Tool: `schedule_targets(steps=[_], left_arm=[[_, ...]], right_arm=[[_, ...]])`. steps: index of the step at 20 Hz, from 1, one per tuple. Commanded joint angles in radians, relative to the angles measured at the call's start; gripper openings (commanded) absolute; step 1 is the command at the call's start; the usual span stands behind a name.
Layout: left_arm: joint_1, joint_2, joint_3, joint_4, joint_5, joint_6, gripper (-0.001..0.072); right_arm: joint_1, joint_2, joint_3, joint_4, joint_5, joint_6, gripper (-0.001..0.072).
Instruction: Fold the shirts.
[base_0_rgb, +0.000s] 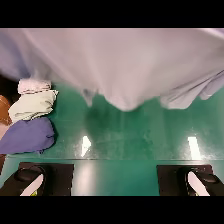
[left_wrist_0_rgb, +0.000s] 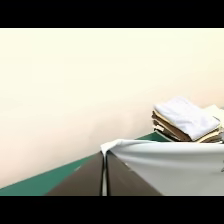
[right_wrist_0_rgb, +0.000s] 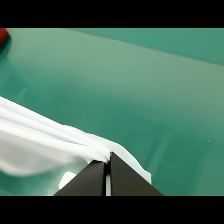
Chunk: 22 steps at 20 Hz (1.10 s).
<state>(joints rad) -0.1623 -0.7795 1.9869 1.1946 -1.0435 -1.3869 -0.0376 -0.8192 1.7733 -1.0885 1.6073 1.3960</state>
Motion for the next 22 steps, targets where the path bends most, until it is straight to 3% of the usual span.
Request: schedule_targets(steps=[1, 4, 6, 9, 13, 16, 19, 20, 21, 22], left_arm=[[0.001, -0.018, 0.017, 0.068, -0.055, -0.005, 0.0019], [0.001, -0.101, -0.084, 0.215, -0.098, -0.032, 0.0020], [0.001, -0.195, -0.196, 0.289, -0.129, -0.097, 0.0020], [0.001, -0.374, -0.401, 0.210, -0.127, -0.132, 0.0020], [0.001, -0.635, -0.550, 0.161, 0.003, -0.122, 0.0020], [0.014, -0.761, -0.537, 0.160, 0.130, -0.126, 0.0020], [0.037, -0.779, -0.537, 0.161, 0.238, -0.163, 0.0020], [0.049, -0.779, -0.528, 0.160, 0.241, -0.187, 0.0024], [0.066, -0.777, -0.514, 0.158, 0.220, -0.193, 0.0210], [0.084, -0.777, -0.492, 0.158, 0.178, -0.203, 0.0501]], right_arm=[[-0.026, -0.072, 0.147, -0.011, 0.076, 0.039, 0.0012], [-0.026, -0.198, 0.181, -0.010, 0.128, 0.114, 0.0012], [-0.003, -0.282, 0.121, -0.005, 0.151, 0.128, 0.0012], [0.056, -0.423, -0.063, -0.006, 0.154, 0.124, 0.0012], [0.090, -0.639, -0.240, -0.003, -0.019, 0.016, 0.0012], [0.079, -0.789, -0.192, -0.002, -0.140, -0.003, 0.0012], [0.079, -0.896, -0.072, -0.003, -0.153, -0.010, 0.0016], [0.079, -0.920, -0.029, -0.002, -0.153, -0.010, 0.0164], [0.079, -0.936, 0.010, -0.002, -0.147, -0.010, 0.0371], [0.079, -0.943, 0.045, -0.002, -0.132, -0.010, 0.0392]])
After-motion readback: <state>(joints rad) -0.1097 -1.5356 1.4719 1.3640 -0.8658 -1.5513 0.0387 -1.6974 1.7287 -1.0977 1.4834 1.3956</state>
